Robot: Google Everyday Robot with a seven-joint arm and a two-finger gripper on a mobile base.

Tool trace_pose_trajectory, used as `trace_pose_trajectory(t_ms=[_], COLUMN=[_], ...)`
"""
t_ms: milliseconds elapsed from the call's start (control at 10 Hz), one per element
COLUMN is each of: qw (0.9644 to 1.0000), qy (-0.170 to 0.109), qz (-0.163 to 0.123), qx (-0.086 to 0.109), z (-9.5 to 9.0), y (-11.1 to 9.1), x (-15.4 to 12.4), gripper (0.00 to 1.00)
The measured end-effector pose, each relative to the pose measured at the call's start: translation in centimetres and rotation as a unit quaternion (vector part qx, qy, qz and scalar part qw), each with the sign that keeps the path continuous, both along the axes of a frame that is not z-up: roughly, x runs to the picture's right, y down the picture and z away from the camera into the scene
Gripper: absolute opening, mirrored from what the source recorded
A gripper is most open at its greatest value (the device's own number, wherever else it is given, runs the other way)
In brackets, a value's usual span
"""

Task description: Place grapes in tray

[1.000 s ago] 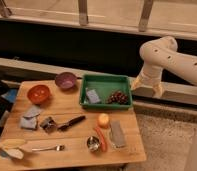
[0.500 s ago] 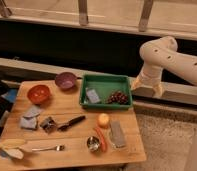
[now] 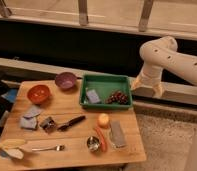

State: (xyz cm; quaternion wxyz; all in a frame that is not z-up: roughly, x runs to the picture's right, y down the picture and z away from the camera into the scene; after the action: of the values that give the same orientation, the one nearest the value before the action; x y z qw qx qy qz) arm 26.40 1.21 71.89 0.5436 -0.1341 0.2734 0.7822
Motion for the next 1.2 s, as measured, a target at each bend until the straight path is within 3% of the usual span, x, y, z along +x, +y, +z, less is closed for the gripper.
trace_pose_trajectory(t_ms=[300,800,1000,1200], qw=[0.9992,0.9933,0.9902,0.9899], qy=[-0.022,-0.081,-0.099,-0.1], qz=[-0.008,-0.053,-0.056,-0.055], qx=[0.032,0.064,0.081,0.084], z=[0.8,3.7,4.6,4.8], y=[-1.1,-3.4,-4.0,-4.2], x=[-1.1,-10.1,-14.0,-14.8], gripper=[0.8,0.8,0.8,0.8])
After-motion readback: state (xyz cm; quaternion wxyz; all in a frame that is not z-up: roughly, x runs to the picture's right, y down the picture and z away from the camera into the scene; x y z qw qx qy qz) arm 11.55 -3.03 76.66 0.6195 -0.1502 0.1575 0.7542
